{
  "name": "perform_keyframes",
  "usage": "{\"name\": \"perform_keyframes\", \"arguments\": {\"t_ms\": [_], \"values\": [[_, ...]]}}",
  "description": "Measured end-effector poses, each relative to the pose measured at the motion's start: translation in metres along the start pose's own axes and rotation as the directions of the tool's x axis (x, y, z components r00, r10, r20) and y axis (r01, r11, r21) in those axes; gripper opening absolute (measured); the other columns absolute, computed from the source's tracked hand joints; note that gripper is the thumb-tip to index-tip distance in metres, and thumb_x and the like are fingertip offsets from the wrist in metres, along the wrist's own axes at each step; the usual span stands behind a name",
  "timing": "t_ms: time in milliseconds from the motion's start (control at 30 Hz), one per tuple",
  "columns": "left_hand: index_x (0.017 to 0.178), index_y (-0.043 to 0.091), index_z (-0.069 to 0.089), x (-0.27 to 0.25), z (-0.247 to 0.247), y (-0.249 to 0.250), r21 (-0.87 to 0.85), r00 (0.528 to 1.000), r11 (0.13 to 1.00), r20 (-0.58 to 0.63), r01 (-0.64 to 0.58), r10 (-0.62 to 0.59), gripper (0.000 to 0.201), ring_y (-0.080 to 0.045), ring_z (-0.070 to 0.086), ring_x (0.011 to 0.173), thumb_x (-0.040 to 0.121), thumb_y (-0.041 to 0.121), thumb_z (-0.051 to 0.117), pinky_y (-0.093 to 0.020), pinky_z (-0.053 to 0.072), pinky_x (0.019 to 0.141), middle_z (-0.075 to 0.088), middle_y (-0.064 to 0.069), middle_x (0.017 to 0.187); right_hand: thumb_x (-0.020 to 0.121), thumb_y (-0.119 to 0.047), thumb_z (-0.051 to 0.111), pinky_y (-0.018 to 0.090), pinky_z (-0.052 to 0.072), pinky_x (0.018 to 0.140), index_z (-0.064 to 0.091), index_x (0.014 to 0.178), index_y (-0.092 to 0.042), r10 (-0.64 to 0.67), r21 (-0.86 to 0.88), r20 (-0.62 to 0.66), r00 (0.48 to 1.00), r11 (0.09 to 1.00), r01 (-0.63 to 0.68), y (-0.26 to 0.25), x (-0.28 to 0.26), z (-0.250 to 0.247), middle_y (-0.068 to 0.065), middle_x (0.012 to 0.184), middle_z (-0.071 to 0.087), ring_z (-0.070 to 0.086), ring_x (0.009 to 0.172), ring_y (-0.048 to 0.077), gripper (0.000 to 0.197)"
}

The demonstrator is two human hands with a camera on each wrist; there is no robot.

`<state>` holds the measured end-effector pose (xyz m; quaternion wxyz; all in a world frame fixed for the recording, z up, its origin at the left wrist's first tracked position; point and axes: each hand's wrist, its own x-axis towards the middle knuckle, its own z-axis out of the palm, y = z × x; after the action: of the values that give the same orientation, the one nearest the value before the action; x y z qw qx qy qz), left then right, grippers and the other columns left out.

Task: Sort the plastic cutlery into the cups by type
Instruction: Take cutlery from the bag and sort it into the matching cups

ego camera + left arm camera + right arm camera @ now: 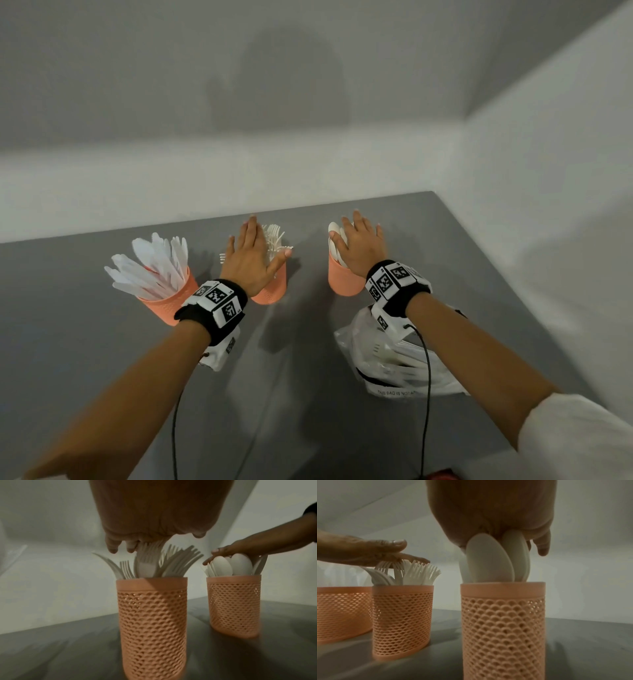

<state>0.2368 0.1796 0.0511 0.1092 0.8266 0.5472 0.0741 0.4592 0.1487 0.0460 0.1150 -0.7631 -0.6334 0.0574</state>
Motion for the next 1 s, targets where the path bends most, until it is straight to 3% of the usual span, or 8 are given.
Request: {"name": "perform_keyframes", "arguments": {"t_ms": [267,367,433,567,633,733,833,1000], "values": [[0.148,0.006,0.000,0.000,-0.007,0.003,-0.110,0.999,0.994,-0.032,0.030,-0.033,0.083,-0.026,0.001,0.146,0.091,0.061,0.024,-0.050,0.004,0.117,0.000,-0.013,0.158,0.097,-0.050,0.028,0.051,0.010,0.114,0.014,0.149,-0.018,0.046,0.189,0.060,0.997,0.980,-0.057,0.002,-0.009,-0.015,0.013,0.156,0.016,0.013,0.145,0.026,0.063],[0.148,0.008,0.008,-0.009,-0.016,0.015,-0.200,0.963,0.973,-0.262,-0.116,0.061,0.084,-0.030,0.010,0.145,0.086,0.063,0.017,-0.046,0.010,0.117,0.012,-0.016,0.156,0.098,-0.036,0.040,0.042,0.026,0.111,0.032,0.143,-0.011,0.023,0.377,-0.119,0.993,0.926,0.024,0.004,-0.025,-0.036,0.016,0.144,0.039,0.035,0.135,0.029,0.052],[0.146,0.008,0.018,-0.018,-0.023,0.036,-0.331,0.912,0.909,-0.393,-0.255,0.113,0.071,-0.028,0.028,0.139,0.090,0.051,0.028,-0.040,0.025,0.113,0.027,-0.018,0.150,0.095,-0.025,0.048,0.044,0.042,0.099,0.057,0.119,-0.008,-0.017,0.489,-0.148,0.989,0.868,0.088,0.006,-0.039,-0.050,0.017,0.119,0.061,0.056,0.111,0.030,0.031],[0.133,0.014,0.039,-0.039,-0.030,0.089,-0.560,0.895,0.724,-0.406,-0.402,0.183,0.043,-0.012,0.056,0.094,0.091,0.020,0.048,-0.030,0.048,0.082,0.055,-0.003,0.114,0.090,-0.020,0.056,0.035,0.054,0.070,0.061,0.074,-0.008,-0.142,0.519,0.134,0.981,0.853,0.052,0.005,-0.083,-0.078,0.018,0.076,0.069,0.066,0.065,0.026,0.021],[0.116,0.015,0.051,-0.051,-0.021,0.109,-0.627,0.909,0.666,-0.352,-0.405,0.221,0.027,-0.002,0.056,0.079,0.090,0.014,0.049,-0.026,0.048,0.073,0.059,0.002,0.098,0.090,-0.016,0.055,0.025,0.050,0.062,0.060,0.073,-0.010,-0.192,0.467,0.409,0.892,0.884,-0.024,0.010,-0.108,-0.079,0.009,0.071,0.067,0.061,0.051,0.007,0.019],[0.095,0.010,0.061,-0.069,0.002,0.131,-0.686,0.927,0.625,-0.251,-0.373,0.279,0.010,-0.013,0.057,0.072,0.088,0.011,0.053,-0.018,0.043,0.064,0.063,-0.004,0.086,0.091,-0.020,0.051,0.025,0.049,0.071,0.064,0.095,-0.004,-0.107,0.212,0.670,0.735,0.976,-0.052,0.030,-0.132,-0.059,0.011,0.094,0.070,0.062,0.069,0.011,0.021],[0.092,0.009,0.064,-0.082,0.033,0.139,-0.593,0.943,0.741,-0.103,-0.314,0.317,0.010,-0.016,0.053,0.083,0.089,0.015,0.057,-0.012,0.033,0.069,0.056,-0.002,0.094,0.089,-0.033,0.054,0.031,0.041,0.096,0.059,0.116,-0.013,0.030,-0.112,0.642,0.766,0.992,0.056,0.052,-0.144,-0.031,0.005,0.123,0.061,0.056,0.111,0.022,0.035],[0.117,0.017,0.057,-0.093,0.068,0.136,-0.480,0.926,0.875,0.298,-0.065,0.232,0.029,-0.023,0.046,0.117,0.090,0.025,0.053,-0.026,0.031,0.102,0.043,-0.009,0.125,0.085,-0.032,0.061,0.035,0.030,0.111,0.034,0.142,-0.014,0.055,-0.138,0.661,0.748,0.989,0.050,0.075,-0.157,0.002,0.008,0.145,0.039,0.036,0.134,0.026,0.065]]}}
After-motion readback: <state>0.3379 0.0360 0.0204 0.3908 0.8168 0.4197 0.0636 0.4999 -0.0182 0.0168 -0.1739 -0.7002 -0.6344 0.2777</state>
